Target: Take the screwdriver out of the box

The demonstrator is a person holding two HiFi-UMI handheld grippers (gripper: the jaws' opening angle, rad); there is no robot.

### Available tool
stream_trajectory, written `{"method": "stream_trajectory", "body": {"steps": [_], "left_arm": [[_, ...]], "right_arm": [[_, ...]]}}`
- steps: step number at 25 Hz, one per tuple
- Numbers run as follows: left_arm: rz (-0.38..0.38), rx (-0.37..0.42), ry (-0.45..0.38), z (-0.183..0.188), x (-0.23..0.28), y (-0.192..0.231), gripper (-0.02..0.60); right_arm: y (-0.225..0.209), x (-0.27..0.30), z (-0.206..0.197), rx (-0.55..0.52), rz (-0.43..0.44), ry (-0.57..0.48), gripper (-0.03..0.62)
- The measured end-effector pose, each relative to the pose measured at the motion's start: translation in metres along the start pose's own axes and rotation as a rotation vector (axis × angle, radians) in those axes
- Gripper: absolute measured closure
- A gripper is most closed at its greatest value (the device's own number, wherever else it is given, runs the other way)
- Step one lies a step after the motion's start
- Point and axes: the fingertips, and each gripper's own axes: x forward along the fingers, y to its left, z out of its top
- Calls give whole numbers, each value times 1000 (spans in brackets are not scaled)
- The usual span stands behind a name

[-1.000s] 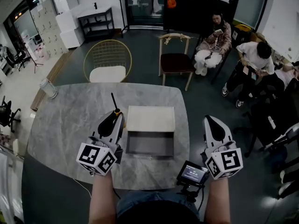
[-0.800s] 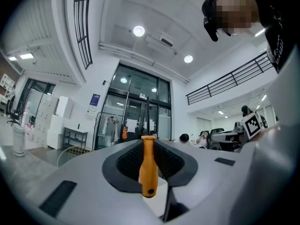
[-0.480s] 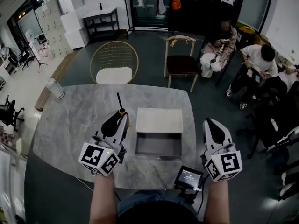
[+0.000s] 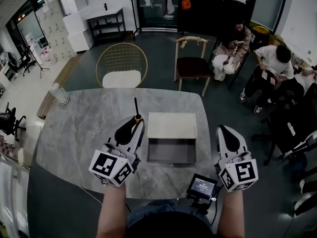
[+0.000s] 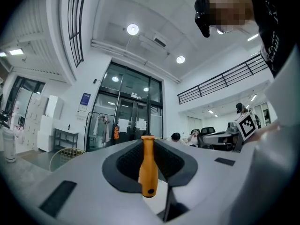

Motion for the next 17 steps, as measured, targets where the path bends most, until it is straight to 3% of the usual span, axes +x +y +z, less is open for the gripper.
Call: {"method": "stream_trajectory", "body": {"steps": [17], "left_arm": [[-12,-2,-10,2,-6,-9,505]], "right_arm": [[2,-13,3,-21,7,-8,569]]}}
